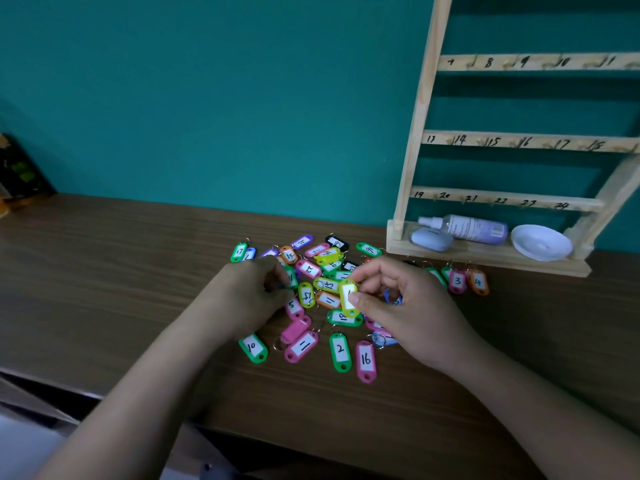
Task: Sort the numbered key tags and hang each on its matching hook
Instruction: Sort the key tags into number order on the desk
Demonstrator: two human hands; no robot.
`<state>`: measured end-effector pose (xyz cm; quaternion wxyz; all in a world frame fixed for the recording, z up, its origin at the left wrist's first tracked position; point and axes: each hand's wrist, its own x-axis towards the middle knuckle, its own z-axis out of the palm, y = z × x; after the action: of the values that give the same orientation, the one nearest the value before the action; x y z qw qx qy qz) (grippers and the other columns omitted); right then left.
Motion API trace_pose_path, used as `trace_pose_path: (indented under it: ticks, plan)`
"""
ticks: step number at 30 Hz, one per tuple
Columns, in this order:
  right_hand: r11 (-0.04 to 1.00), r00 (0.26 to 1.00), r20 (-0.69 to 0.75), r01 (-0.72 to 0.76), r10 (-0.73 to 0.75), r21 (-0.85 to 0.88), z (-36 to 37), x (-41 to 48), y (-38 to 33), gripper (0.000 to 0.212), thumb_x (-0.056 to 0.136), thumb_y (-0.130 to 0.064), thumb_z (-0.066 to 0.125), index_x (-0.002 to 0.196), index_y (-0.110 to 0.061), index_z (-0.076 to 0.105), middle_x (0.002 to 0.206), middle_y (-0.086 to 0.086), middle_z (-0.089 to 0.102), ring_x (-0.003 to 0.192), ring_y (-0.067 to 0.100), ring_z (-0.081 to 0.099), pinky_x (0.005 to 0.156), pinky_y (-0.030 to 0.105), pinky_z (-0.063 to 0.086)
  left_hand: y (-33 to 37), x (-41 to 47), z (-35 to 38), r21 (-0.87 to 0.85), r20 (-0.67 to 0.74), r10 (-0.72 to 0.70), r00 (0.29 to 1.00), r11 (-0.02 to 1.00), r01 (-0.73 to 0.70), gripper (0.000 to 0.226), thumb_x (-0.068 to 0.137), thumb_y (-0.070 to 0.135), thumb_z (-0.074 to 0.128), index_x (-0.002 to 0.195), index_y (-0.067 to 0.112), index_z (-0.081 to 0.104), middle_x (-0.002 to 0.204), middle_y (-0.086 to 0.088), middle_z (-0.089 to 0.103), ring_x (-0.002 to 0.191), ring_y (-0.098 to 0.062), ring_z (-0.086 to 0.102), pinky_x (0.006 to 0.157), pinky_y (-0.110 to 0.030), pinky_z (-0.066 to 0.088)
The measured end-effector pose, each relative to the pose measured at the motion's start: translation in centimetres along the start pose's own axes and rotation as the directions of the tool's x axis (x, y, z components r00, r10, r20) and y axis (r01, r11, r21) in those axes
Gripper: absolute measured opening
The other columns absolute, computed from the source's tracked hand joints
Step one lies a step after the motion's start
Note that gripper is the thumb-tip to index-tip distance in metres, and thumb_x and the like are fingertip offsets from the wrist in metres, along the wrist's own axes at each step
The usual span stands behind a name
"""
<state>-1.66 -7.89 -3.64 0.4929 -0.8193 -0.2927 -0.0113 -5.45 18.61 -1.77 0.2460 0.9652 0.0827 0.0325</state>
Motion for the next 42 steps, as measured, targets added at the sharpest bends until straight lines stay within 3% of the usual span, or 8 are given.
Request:
trace_pose_path:
  ticks: [11, 19, 22, 25, 29, 31, 37, 42]
  plan:
    - [1.0, 1.0, -0.011, -0.024, 0.024, -0.005, 0.0, 0.1, 0.0, 0.017, 0.097, -0.027, 0.079, 0.109, -0.038, 0.072, 0.092, -0.019, 0.077, 0.08, 0.0, 0.074, 0.073, 0.009, 0.05, 0.6, 0.4, 0.5, 0.103, -0.021, 0.041, 0.999, 0.994, -0.038, 0.011, 0.095, 0.029, 0.071, 0.085, 0.033, 0.07, 0.086, 0.014, 0.072, 0.077, -0.001, 0.064, 0.069, -0.026, 0.054]
    - [1.0, 0.999, -0.016, -0.029, 0.029, 0.005, -0.2, 0.2, 0.1, 0.017, 0.097, -0.031, 0.08, 0.11, -0.038, 0.073, 0.094, -0.019, 0.077, 0.091, -0.001, 0.073, 0.073, 0.011, 0.045, 1.2, -0.3, 0.5, -0.12, -0.137, 0.065, 0.988, 0.989, -0.082, 0.011, 0.095, 0.033, 0.074, 0.085, 0.036, 0.069, 0.078, 0.027, 0.07, 0.074, 0.003, 0.065, 0.06, -0.026, 0.053]
    - [0.999, 0.998, -0.057, -0.033, 0.034, 0.006, -0.7, 0.3, 0.5, 0.016, 0.096, -0.032, 0.08, 0.108, -0.039, 0.073, 0.095, -0.019, 0.077, 0.091, -0.001, 0.072, 0.074, 0.009, 0.046, 2.2, -0.6, 0.7, -0.168, -0.202, 0.133, 0.97, 0.971, -0.168, 0.014, 0.094, 0.034, 0.077, 0.083, 0.035, 0.068, 0.079, 0.025, 0.072, 0.078, 0.003, 0.065, 0.059, -0.014, 0.044]
    - [0.999, 0.995, -0.091, -0.042, 0.042, 0.006, -1.8, 0.3, 1.1, 0.014, 0.095, -0.032, 0.08, 0.106, -0.038, 0.074, 0.095, -0.018, 0.077, 0.093, 0.0, 0.073, 0.075, 0.015, 0.046, 3.6, -0.5, 1.1, -0.235, -0.236, 0.156, 0.959, 0.949, -0.212, 0.014, 0.093, 0.032, 0.079, 0.082, 0.034, 0.07, 0.076, 0.018, 0.073, 0.075, -0.005, 0.067, 0.063, -0.015, 0.047]
    - [0.997, 0.987, -0.144, -0.074, 0.078, 0.032, -4.3, 0.0, 2.3, 0.015, 0.094, -0.029, 0.082, 0.103, -0.037, 0.073, 0.092, -0.016, 0.079, 0.089, 0.0, 0.074, 0.075, 0.018, 0.049, 6.0, -0.4, 2.2, -0.291, -0.22, 0.194, 0.956, 0.923, -0.254, 0.014, 0.093, 0.032, 0.079, 0.082, 0.033, 0.07, 0.075, 0.015, 0.074, 0.07, -0.01, 0.068, 0.063, -0.024, 0.05]
    - [0.994, 0.978, -0.177, -0.105, 0.109, 0.031, -5.8, -0.4, 3.2, 0.016, 0.093, -0.028, 0.083, 0.104, -0.035, 0.074, 0.091, -0.014, 0.079, 0.089, 0.001, 0.074, 0.078, 0.028, 0.05, 7.0, -0.4, 2.9, -0.323, -0.207, 0.214, 0.955, 0.906, -0.273, 0.014, 0.092, 0.032, 0.08, 0.082, 0.033, 0.07, 0.075, 0.016, 0.074, 0.069, -0.011, 0.068, 0.063, -0.028, 0.051]
    - [0.986, 0.95, -0.265, -0.165, 0.162, 0.012, -11.3, -2.4, 6.3, 0.016, 0.094, -0.024, 0.083, 0.105, -0.032, 0.075, 0.091, -0.011, 0.08, 0.087, 0.005, 0.076, 0.072, 0.015, 0.052, 10.3, -0.2, 5.2, -0.396, -0.169, 0.227, 0.959, 0.876, -0.276, 0.018, 0.086, 0.036, 0.087, 0.082, 0.031, 0.07, 0.074, 0.012, 0.073, 0.063, -0.005, 0.068, 0.057, -0.022, 0.05]
    - [0.963, 0.914, -0.342, -0.258, 0.219, -0.073, -15.6, -3.9, 9.2, 0.015, 0.092, -0.023, 0.084, 0.1, -0.031, 0.076, 0.09, -0.011, 0.08, 0.09, 0.003, 0.075, 0.079, 0.028, 0.051, 13.1, -0.1, 7.2, -0.416, -0.123, 0.254, 0.959, 0.864, -0.282, 0.02, 0.085, 0.037, 0.088, 0.079, 0.03, 0.07, 0.072, 0.011, 0.073, 0.063, -0.007, 0.069, 0.053, -0.019, 0.05]
